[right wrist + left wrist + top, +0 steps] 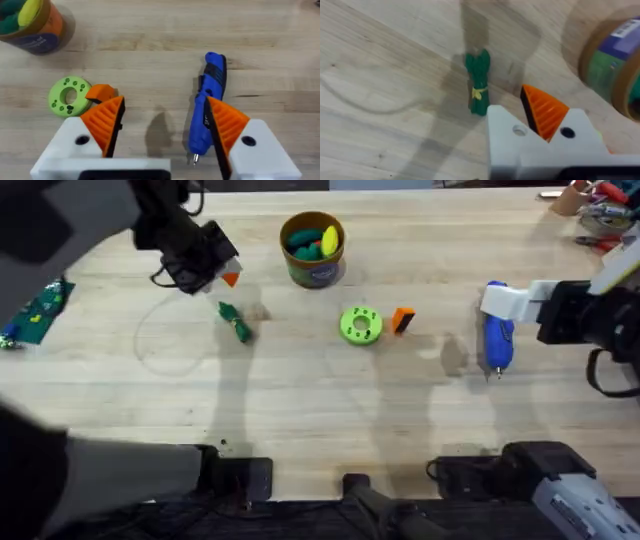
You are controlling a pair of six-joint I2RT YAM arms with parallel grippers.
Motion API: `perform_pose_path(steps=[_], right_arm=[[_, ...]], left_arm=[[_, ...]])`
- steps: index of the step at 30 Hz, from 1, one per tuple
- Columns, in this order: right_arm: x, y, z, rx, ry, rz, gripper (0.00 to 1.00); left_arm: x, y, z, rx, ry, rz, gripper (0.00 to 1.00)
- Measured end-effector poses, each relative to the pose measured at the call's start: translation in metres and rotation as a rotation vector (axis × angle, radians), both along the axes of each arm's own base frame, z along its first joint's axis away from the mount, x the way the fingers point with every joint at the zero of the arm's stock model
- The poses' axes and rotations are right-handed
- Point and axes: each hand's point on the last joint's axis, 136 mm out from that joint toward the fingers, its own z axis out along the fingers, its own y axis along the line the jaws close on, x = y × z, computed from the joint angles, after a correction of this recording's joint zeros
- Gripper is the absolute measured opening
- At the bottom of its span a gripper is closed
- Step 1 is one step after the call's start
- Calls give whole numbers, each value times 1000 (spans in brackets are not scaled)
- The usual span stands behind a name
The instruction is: Pick up the gripper from the table and insert it into the empty holder that is missing its gripper. Then pick up a screw, insert it into the mounting hole, and use the screwdriver to tighten it. Finally, clean up the table by picking up the vegetable and placing it into the bucket.
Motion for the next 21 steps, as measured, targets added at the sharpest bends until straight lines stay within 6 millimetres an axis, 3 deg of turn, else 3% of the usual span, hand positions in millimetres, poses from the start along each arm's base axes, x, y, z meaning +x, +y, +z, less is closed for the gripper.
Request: perform_pose_path(steps=[1, 2, 8, 15, 21], right_arm=[[0, 0, 0, 0, 0, 0, 918], [0, 0, 0, 0, 1, 0, 918], [0, 0, 0, 0, 1, 0, 918], [0, 0, 0, 0, 1, 0, 918], [0, 0, 0, 0, 1, 0, 918]], left_arm=[[-3, 0, 8, 0, -14, -2, 3], [-16, 0, 33, 10, -65, -33, 3], [-35, 0, 65, 34, -138, -93, 3], [-55, 0, 90, 76, -204, -195, 3], [-58, -1, 97, 115, -236, -284, 3]])
